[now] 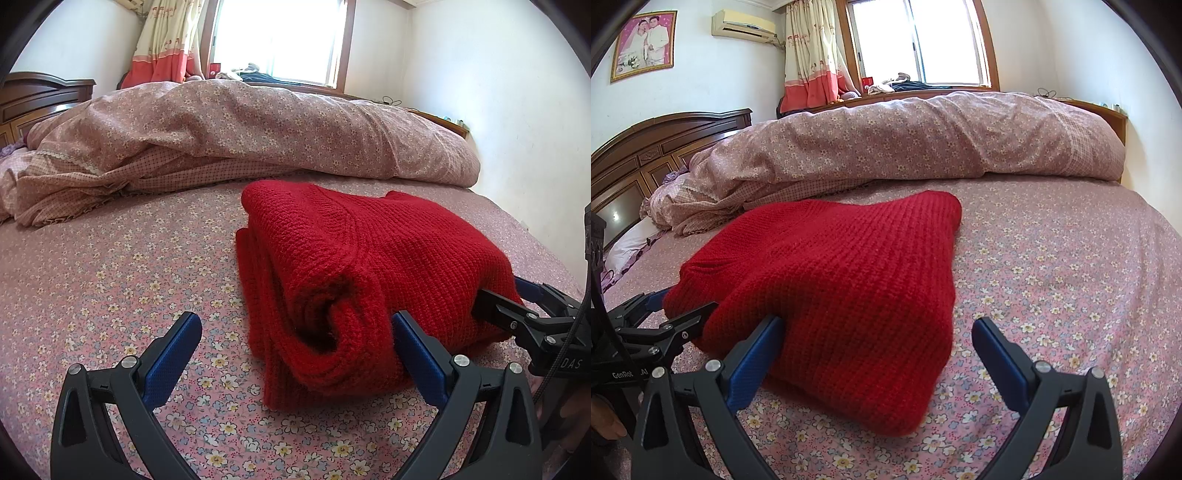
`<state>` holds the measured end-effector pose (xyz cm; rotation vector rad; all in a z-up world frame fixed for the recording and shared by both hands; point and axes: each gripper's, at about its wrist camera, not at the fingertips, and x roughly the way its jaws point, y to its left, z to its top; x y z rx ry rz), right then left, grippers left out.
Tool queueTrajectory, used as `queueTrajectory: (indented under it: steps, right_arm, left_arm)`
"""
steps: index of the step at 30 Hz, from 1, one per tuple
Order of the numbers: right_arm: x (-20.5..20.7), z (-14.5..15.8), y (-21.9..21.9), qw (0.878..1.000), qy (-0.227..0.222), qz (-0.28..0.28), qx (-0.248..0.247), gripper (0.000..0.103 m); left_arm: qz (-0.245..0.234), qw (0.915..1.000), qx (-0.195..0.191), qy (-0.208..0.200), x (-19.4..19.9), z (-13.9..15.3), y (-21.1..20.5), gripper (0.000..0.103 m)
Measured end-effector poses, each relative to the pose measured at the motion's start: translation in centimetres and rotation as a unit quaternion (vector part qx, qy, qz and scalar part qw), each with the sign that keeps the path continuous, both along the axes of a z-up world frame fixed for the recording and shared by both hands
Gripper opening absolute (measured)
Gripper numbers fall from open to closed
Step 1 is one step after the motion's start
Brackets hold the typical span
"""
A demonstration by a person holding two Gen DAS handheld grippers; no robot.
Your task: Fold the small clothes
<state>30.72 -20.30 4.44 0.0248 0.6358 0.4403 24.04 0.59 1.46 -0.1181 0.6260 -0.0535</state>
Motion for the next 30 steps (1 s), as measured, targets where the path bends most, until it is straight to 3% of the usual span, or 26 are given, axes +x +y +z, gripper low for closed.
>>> queueTrajectory:
  steps: [30]
  right_arm:
    - [-0.08, -0.02, 0.2, 1.0, -0.001, 0.002, -0.004, 0.103]
  left_arm:
    - [0.003, 1.0, 0.006, -0.004, -0.15, 0.02, -0.16, 0.099]
